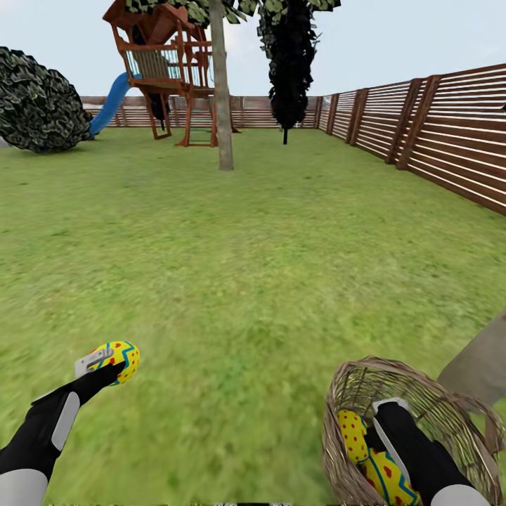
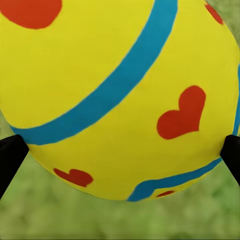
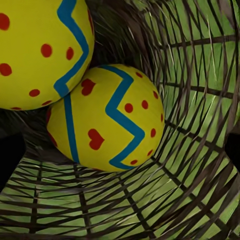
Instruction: Take the three Easter eggs out of the wicker basket on the lawn in the garden, then place them on the lawn next to a single tree (choose any tree) so that all three eggs are next to the same tree and none are left in the basket.
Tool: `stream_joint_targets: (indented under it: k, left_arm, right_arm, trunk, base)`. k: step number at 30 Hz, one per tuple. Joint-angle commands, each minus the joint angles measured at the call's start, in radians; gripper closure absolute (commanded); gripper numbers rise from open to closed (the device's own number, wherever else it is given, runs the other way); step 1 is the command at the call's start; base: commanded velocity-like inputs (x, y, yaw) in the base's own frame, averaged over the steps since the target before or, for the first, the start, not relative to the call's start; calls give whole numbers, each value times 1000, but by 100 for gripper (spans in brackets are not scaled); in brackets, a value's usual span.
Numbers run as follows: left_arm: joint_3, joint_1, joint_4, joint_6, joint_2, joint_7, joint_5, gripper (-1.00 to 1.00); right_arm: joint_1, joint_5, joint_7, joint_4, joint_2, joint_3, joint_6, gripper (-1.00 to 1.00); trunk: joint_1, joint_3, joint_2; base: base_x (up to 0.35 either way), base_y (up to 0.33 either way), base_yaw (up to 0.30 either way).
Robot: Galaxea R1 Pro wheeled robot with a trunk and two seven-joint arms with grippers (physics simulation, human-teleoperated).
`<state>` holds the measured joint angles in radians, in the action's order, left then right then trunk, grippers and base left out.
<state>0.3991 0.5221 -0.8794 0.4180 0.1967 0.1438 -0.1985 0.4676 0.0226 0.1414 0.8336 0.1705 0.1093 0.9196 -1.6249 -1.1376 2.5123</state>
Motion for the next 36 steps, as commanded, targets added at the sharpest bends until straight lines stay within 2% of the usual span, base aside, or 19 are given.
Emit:
stream_joint_targets:
  k: [1, 10, 14, 23, 27, 30, 36]
  left_arm:
    - [3, 1, -1, 7, 0, 3, -5, 100]
    - [3, 0, -1, 7, -3, 3, -7, 100]
    - [3, 0, -1, 7, -21, 3, -4, 100]
    - [3, 0, -1, 7, -22, 3, -4, 100]
    - [3, 1, -1, 7, -22, 3, -4, 100]
    - [3, 0, -2, 7, -22, 4, -4, 100]
    - [3, 1, -1, 7, -23, 5, -4, 100]
  right_arm:
    - [0, 2, 1, 1, 1, 4, 5, -100]
    - [0, 2, 1, 1, 0, 5, 5, -100]
    - [0, 1, 0, 4, 1, 3, 5, -100]
    - [0, 0, 0, 4, 1, 3, 5, -100]
    - [0, 1, 0, 4, 1, 3, 6, -100]
    - [1, 2, 0, 3, 0, 4, 5, -100]
    - [0, 2, 0, 4, 1, 4, 5, -100]
  trunk:
    - [0, -5, 1]
    - [-4, -40, 3]
    - [-4, -40, 3]
    - [-4, -45, 3]
    - [-6, -60, 4]
    - [-6, -60, 4]
    - [-6, -60, 4]
  base:
    - [0, 0, 0]
    - [0, 0, 0]
    - [0, 0, 0]
    - [0, 0, 0]
    - [0, 0, 0]
    - [0, 0, 0]
    - [255, 0, 0]
